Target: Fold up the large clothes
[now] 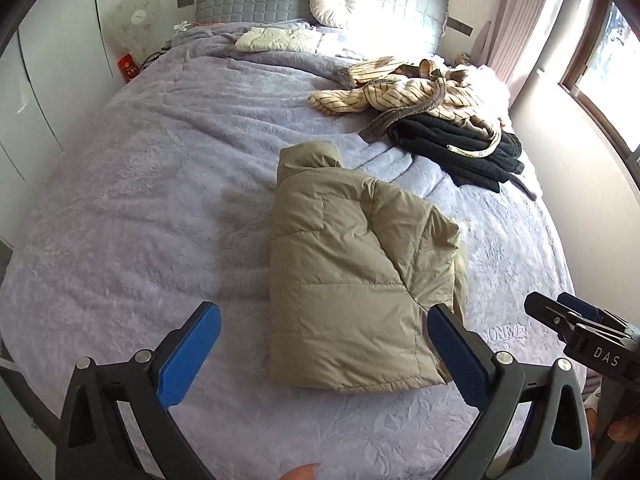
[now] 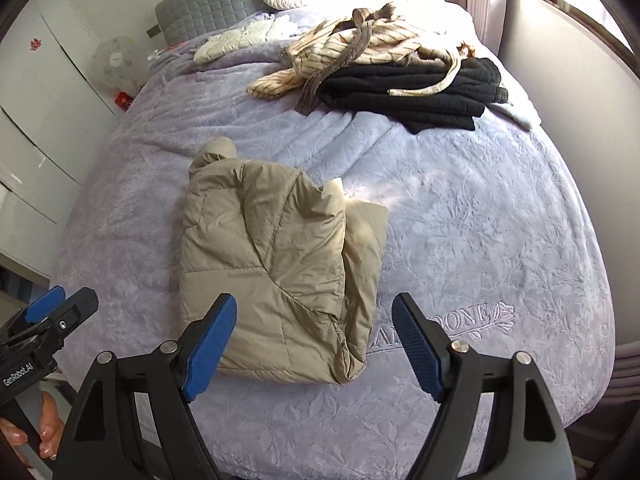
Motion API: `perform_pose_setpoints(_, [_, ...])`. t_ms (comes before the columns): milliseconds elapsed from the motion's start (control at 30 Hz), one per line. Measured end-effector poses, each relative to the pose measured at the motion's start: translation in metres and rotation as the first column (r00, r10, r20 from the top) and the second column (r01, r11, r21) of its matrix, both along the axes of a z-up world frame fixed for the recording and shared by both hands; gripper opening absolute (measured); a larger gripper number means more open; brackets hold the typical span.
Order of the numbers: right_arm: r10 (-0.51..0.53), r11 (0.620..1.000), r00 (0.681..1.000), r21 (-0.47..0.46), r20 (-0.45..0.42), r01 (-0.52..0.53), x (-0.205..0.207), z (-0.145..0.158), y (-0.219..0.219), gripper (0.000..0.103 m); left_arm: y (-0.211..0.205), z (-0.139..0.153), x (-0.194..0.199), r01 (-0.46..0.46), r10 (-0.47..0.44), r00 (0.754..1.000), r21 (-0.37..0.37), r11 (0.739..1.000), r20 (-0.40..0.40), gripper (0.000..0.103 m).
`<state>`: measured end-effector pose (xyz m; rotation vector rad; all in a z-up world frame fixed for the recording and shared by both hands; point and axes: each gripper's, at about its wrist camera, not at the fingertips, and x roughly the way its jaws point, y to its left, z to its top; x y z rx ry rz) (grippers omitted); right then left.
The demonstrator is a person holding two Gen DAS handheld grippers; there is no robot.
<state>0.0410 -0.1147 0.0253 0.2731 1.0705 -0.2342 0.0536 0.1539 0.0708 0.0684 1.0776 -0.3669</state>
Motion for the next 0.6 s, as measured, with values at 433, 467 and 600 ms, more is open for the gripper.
perform_pose_setpoints(433, [-0.039, 0.997, 0.996, -0.063, 0.074, 0.044, -0.007, 0.020, 0.010, 0.103, 0.011, 0.016, -0.017, -0.060, 0.056, 0.996, 0.058, 0.996, 0.072, 0.103])
perform_pose_setpoints(467, [-0.041, 0.997, 0.996, -0.063, 0.074, 0.045, -0.007, 0.021, 0.011, 0.103, 0.012, 0.017, -0.017, -0.061, 0.057, 0.996, 0.060, 0.996, 0.073, 0.103])
perform_pose_setpoints(600, [-0.033, 0.995, 0.997, -0.088, 0.072, 0.040, -0.008, 0.024, 0.014, 0.103, 0.014, 0.018, -0.015, -0.067, 0.063, 0.995, 0.060, 0.996, 0.074, 0.103])
